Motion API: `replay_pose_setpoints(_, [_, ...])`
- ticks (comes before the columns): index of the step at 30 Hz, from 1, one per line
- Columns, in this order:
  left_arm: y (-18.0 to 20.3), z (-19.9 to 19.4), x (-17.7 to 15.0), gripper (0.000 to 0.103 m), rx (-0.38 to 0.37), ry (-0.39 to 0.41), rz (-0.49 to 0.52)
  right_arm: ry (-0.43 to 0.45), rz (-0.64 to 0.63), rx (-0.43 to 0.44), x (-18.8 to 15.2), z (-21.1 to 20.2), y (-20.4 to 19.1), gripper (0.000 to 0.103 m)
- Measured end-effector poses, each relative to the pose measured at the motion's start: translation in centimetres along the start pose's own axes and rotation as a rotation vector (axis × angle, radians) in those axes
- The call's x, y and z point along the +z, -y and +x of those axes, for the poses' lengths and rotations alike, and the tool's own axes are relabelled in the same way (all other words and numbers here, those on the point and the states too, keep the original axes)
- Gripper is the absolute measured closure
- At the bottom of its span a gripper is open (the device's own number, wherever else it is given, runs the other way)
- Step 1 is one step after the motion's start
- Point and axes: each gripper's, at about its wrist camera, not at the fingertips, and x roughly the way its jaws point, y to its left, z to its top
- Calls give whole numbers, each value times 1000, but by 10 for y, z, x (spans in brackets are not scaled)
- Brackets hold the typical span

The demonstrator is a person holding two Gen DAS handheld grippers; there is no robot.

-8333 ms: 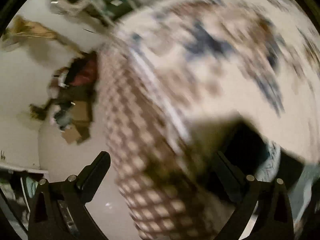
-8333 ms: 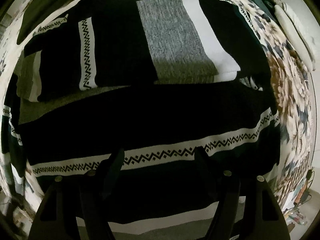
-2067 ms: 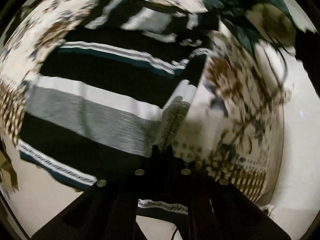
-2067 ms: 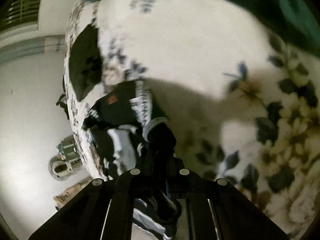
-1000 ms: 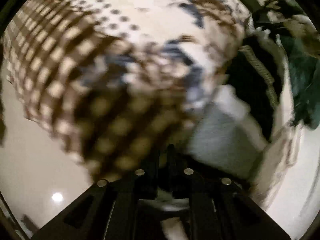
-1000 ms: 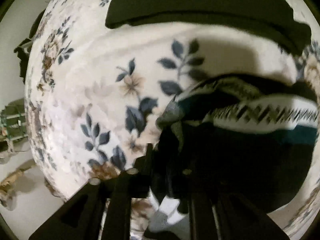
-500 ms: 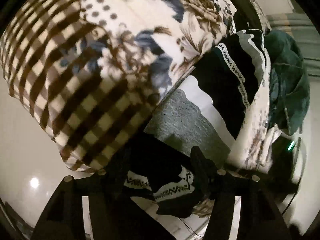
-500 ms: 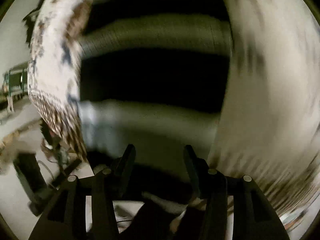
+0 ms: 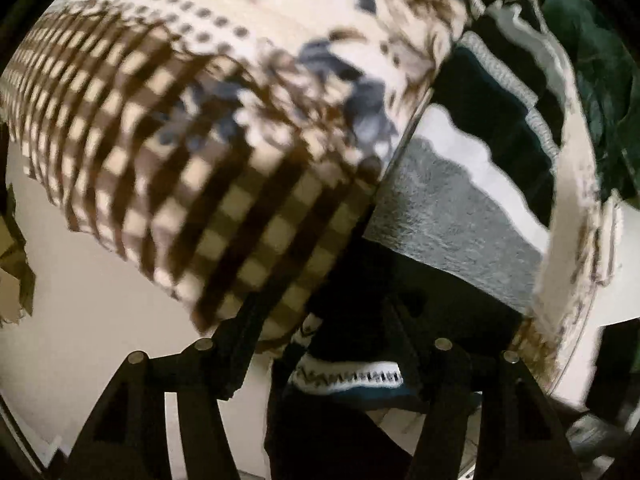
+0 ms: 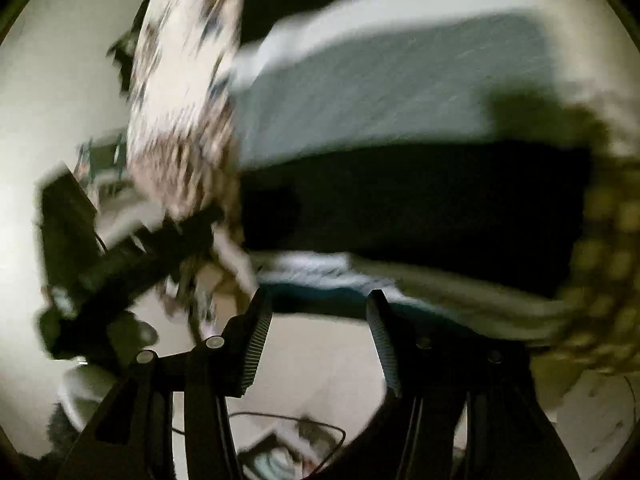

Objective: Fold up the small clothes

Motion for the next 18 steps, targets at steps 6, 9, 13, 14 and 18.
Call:
replay_pose_setpoints(6, [44,-66,37,45,-123,152,70,135,123,-76,44,-98,66,51])
replay_pose_setpoints(9, [79,-94,92,38,-194,235,123,229,147,-90,92,-154,76,43])
replay_pose_setpoints(13, [149,-94,203,38,-275,300,193,335,173,-109,182,-202,73,36])
replay_pose_setpoints(14, [167,-88,226,38,-279,297,226,354,170,-119,208,-205,66,36])
replay_pose_setpoints(18, [232,-46,329,38,-170,277,356,423,208,-132,317,-207,49,36])
